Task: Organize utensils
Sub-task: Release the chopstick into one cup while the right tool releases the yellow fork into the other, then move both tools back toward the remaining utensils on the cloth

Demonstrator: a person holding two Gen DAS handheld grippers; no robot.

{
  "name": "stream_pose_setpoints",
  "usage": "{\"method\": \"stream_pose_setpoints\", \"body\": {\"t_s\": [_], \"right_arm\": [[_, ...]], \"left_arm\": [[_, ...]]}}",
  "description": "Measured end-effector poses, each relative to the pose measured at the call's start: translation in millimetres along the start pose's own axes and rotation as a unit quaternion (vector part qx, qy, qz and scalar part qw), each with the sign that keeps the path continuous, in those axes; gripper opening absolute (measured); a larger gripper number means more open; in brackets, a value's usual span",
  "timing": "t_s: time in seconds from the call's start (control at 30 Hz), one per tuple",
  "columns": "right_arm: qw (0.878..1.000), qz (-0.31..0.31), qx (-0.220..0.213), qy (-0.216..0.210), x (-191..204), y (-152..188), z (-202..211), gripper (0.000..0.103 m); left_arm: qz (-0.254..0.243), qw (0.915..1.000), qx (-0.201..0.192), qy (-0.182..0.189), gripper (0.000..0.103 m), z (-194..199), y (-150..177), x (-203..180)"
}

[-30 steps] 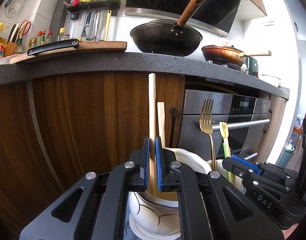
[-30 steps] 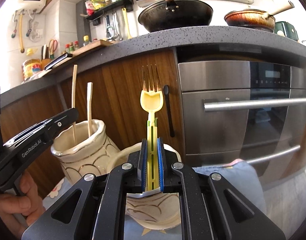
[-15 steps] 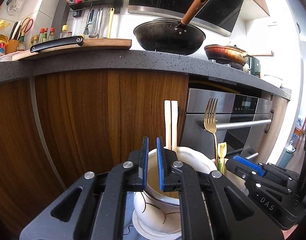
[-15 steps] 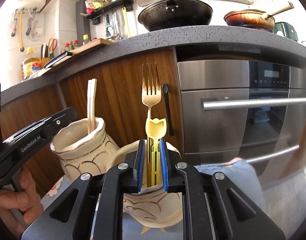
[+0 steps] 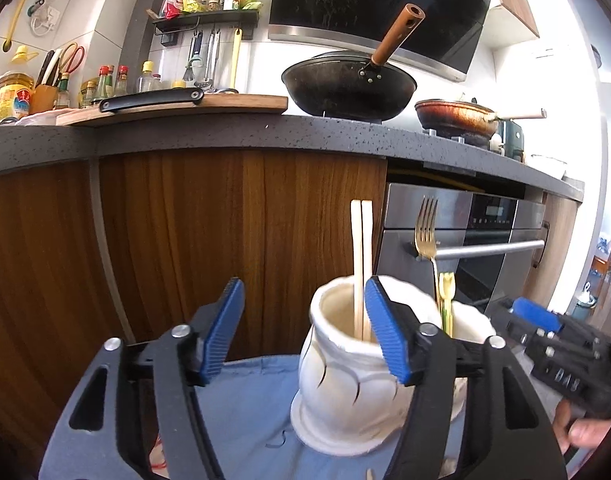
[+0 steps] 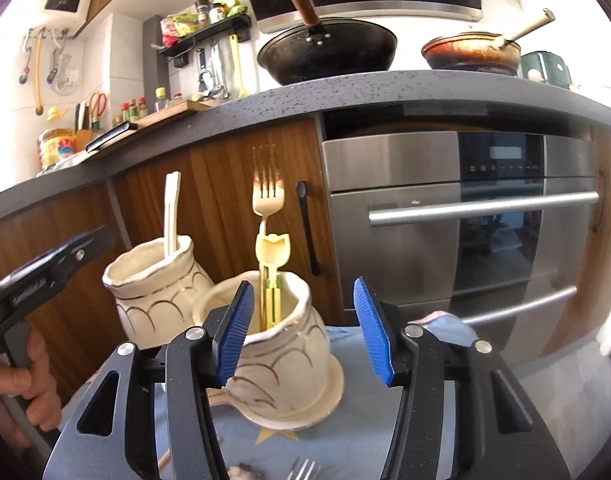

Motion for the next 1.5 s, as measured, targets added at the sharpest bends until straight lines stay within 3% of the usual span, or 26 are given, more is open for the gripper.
{"method": "stream_pose_setpoints", "body": {"t_s": [0.07,0.2,0.3,0.67,0.93,1.07,1.33,1.5], "right_arm": [[1.0,-0.006,0.0,0.0,-3,1,4,0.065],[1.0,-0.009,0.0,0.001,-4,5,12,0.066],[1.0,-0.013,0.007,0.0,-6,11,17,0.078],[0.997,-0.007,0.078,0.004,-9,45,21,0.078],[0.988,0.008,0.152,0.0,-5,76,29,0.078],[0.987,0.006,0.161,0.005,-6,84,43,0.078],[0.983,0.011,0.181,0.009,-7,102,63,0.076],[0.977,0.032,0.212,-0.001,3,119,69,0.06]], "left_arm": [[0.001,1.0,0.006,-0.001,0.068,5,5,3],[0.001,0.9998,0.019,-0.003,0.074,14,20,8],[-0.004,0.9989,0.046,0.0,0.074,17,38,9],[-0.062,0.9847,0.16,0.028,0.073,19,101,-13],[-0.098,0.9684,0.221,0.061,0.052,27,140,-34],[-0.111,0.9626,0.238,0.068,0.045,29,153,-38],[-0.126,0.9599,0.242,0.063,0.044,31,157,-40],[-0.14,0.9555,0.253,0.058,0.039,29,161,-42]]}}
Point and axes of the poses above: each gripper's, at about its wrist camera, not at the fingertips, and z roughly against the way its jaws point, x to its left, y to its underside, the point moved 6 cm from there along -z, roughly the way its jaws point, and after that the axes turned 1 degree about y, right-handed, at the moved point
